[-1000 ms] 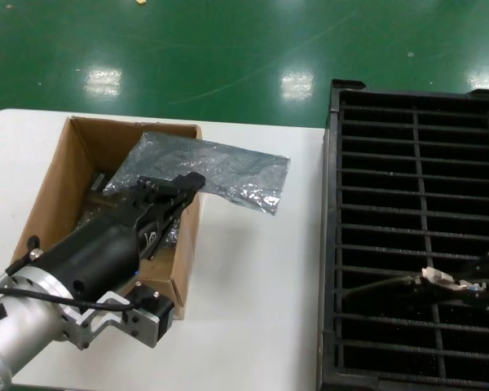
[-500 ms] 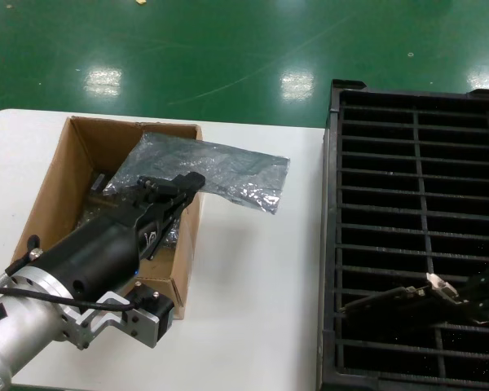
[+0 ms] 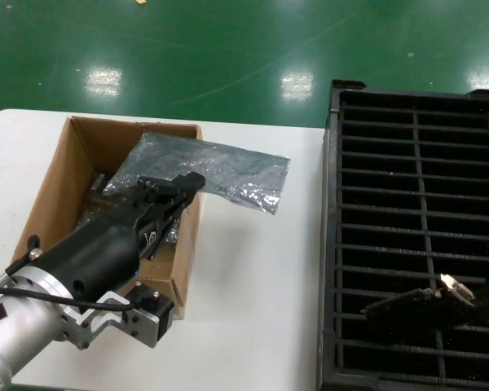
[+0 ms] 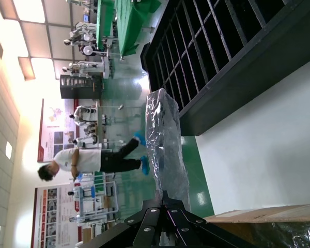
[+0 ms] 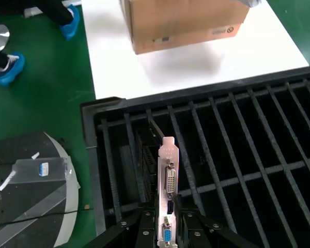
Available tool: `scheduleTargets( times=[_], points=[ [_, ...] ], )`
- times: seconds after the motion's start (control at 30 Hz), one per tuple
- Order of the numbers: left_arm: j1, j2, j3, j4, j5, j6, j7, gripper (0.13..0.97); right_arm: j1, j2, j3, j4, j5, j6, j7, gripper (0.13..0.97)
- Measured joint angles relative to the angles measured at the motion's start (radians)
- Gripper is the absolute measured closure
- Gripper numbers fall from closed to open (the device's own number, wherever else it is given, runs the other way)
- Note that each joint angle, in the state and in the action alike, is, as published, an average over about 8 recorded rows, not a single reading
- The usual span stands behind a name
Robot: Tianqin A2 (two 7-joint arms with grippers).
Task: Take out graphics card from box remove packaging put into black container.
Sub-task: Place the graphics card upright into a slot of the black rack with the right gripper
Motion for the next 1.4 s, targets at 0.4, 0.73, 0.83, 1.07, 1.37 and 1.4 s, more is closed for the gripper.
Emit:
scheduleTargets(
  times=[0.4,0.73,0.83,1.07,1.37,1.4],
  points=[
    [0.000,0.000,0.000,0.000,0.000,0.000,0.000,0.958,0.028,-0.043,-0.046,-0.005,-0.081,-0.006,0.031,0.907],
    [0.000,0.000,0.000,0.000,0.000,0.000,0.000,0.958,0.036,-0.059,-0.079,0.025,-0.146,-0.011,0.031,0.907],
    [0.000,0.000,0.000,0.000,0.000,0.000,0.000,0.958,0.037,-0.065,-0.090,0.041,-0.171,-0.009,0.027,0.907],
    [0.000,0.000,0.000,0.000,0.000,0.000,0.000,0.958,0.040,-0.088,-0.118,0.071,-0.224,-0.007,0.019,0.907],
    [0.000,0.000,0.000,0.000,0.000,0.000,0.000,0.958,0.047,-0.115,-0.145,0.109,-0.270,-0.010,0.003,0.907],
    [0.000,0.000,0.000,0.000,0.000,0.000,0.000,0.958,0.047,-0.115,-0.146,0.116,-0.273,-0.010,0.000,0.907]
  ],
)
